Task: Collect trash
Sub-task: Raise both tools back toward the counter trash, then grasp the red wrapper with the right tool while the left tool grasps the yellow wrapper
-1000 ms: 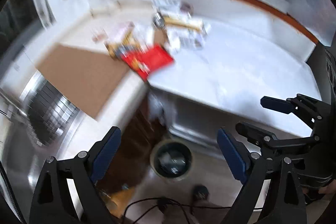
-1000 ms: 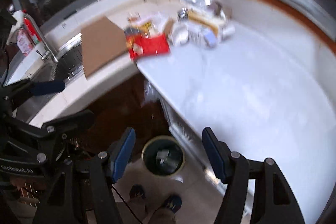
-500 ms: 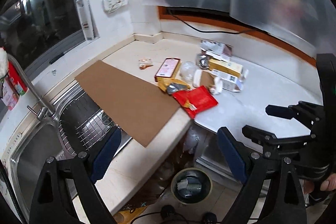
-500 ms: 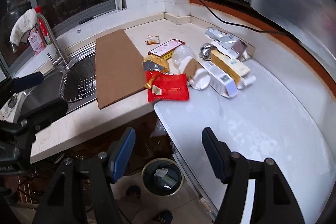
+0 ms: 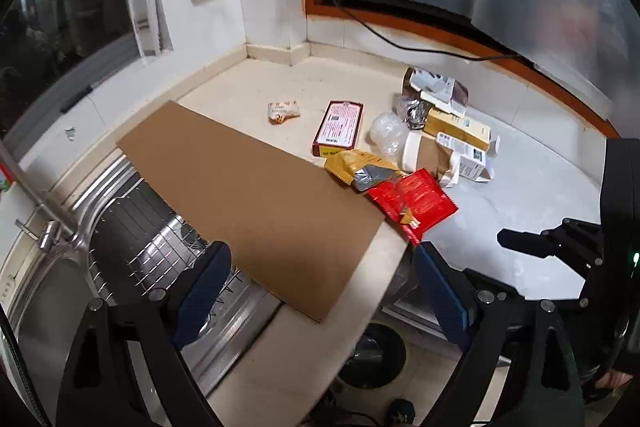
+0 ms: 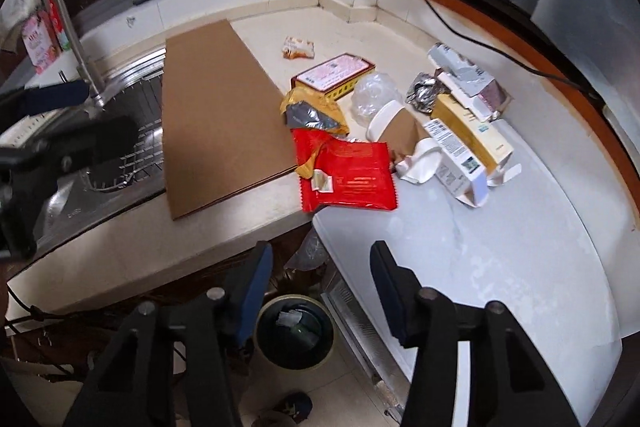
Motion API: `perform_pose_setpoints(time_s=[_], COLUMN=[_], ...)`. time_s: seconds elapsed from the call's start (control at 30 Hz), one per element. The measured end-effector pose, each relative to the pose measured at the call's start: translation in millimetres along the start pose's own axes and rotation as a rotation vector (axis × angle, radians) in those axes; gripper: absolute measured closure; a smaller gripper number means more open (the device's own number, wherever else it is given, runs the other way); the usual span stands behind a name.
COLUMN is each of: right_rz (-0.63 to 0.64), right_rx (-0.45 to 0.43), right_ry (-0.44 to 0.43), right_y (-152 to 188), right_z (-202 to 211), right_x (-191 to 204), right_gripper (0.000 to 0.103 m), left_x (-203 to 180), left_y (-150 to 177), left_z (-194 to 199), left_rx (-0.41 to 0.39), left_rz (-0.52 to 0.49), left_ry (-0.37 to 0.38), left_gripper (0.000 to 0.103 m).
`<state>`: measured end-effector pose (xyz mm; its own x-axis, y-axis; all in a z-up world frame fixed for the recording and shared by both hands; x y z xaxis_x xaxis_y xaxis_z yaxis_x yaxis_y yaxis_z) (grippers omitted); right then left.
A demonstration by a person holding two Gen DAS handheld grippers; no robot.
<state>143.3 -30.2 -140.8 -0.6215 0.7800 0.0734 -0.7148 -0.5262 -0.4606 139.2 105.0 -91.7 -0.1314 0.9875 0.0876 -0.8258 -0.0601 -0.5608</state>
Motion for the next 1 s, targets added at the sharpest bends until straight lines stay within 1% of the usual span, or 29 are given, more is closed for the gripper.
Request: perform_pose_setpoints(time_s=[0.2, 0.3, 0.47, 0.63, 0.8, 1.0], right_rz=[-0.034, -0.063, -0.111, -0.092, -0.133, -0.160], right_rx=[0.045, 0.049, 0.064, 0.056, 0.042, 0.023], right_ry=[0.011, 0.019, 0.004, 0.030, 0.042, 0.073], right_y=[-9.0, -13.5, -16.5, -20.3, -24.3, -26.9], right_z=[-25.5, -35.5, -49.2, -57.3, -63.2, -67.7], right_x=[11.9, 13.1, 19.2, 27.7, 23.5, 9.9], right_gripper=[0.052, 0.052, 0.052, 0.052, 0.052, 0.052], left_x=[17.0, 23.6, 34.0, 43.5, 51.0, 41.5], left_y=[-0.2, 0.3, -3.2, -6.3, -9.5, -13.0], left_z=[-24.8, -35.2, -47.0, -53.3, -58.7, -71.0], left_rx=[0.034, 0.053, 0.066, 0.081, 0.088, 0.112], left_rz=[-0.012, -0.026, -0.031, -0.025, -0.010, -0.037], left_ry=[0.036, 0.035, 0.043, 0.081, 0.117, 0.149], left_gripper=[0.012, 0.012, 0.012, 0.012, 0.012, 0.012])
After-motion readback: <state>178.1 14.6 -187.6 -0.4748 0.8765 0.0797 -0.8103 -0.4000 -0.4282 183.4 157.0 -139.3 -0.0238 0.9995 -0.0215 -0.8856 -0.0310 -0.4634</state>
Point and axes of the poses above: each gripper's, at about its wrist camera, not at the fingertips, and z roughly against the way its jaws point, x to its left, y to its underside, the point moved 9 cm from there along -z, roughly the way its jaws point, and after that the axes turned 3 degrees about -y, right-handed, at the moved point
